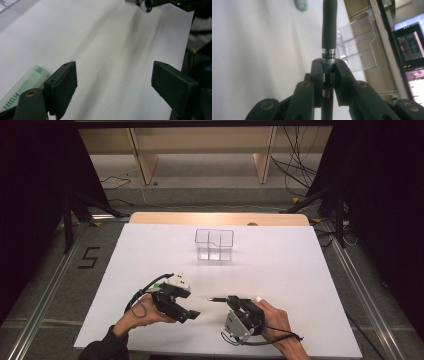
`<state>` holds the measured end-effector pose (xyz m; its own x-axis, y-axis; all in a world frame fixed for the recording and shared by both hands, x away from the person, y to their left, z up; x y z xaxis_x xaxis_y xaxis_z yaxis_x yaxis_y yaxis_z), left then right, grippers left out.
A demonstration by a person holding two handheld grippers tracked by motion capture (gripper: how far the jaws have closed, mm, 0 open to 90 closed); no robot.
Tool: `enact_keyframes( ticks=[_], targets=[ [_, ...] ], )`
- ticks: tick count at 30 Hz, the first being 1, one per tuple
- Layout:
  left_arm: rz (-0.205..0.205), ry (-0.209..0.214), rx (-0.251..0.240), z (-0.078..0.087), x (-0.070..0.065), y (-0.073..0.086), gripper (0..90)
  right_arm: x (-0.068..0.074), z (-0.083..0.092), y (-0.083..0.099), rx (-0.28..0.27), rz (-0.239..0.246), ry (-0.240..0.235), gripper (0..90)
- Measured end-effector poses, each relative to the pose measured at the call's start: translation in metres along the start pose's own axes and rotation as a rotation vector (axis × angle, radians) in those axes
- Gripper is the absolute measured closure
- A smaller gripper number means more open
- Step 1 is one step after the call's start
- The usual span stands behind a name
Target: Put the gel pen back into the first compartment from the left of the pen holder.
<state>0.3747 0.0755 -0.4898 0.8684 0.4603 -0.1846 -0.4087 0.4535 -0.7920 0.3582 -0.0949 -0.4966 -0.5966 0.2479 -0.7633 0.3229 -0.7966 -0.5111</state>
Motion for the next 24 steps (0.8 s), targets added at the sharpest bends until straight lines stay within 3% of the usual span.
enact_keyframes(
  ticks=[4, 10, 13, 18, 21, 24],
  targets=[
    [0.024, -0.041, -0.094, 0.0, 0.005, 0.005, 20.8, -0.011, -0.001, 0.001, -0.026, -0.146, -0.004, 79.6],
    [0.029, -0.107, -0.194, 0.001, 0.006, 0.004, 20.5, -0.03, -0.005, 0.001, -0.097, -0.372, -0.016, 79.6],
    [0.054, -0.122, -0.249, 0.004, 0.007, 0.004, 20.2, -0.039, -0.006, 0.0, -0.138, -0.494, -0.027, 79.6],
    [0.089, -0.15, -0.301, 0.006, 0.008, 0.012, 20.2, -0.05, -0.012, -0.004, -0.208, -0.705, -0.073, 79.6],
    [0.088, -0.176, -0.311, 0.005, 0.007, 0.016, 20.3, -0.057, -0.018, -0.007, -0.244, -0.816, -0.094, 79.6],
    [0.111, -0.165, -0.332, 0.005, 0.003, 0.017, 20.0, -0.067, -0.025, -0.009, -0.283, -0.916, -0.096, 79.5]
  ],
)
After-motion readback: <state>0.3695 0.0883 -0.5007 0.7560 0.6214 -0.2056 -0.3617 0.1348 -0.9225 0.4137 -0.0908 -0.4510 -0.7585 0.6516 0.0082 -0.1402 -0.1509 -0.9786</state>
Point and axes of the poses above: each handheld gripper's, and its own axes: z roughly backward along the jaws, y roughly out of its underside, x roughly to its left, the point moved 8 cm from there along -z, roughly forward along the jaws, and after that the axes turned 10 degrees about -x, right-handed, at the moved point
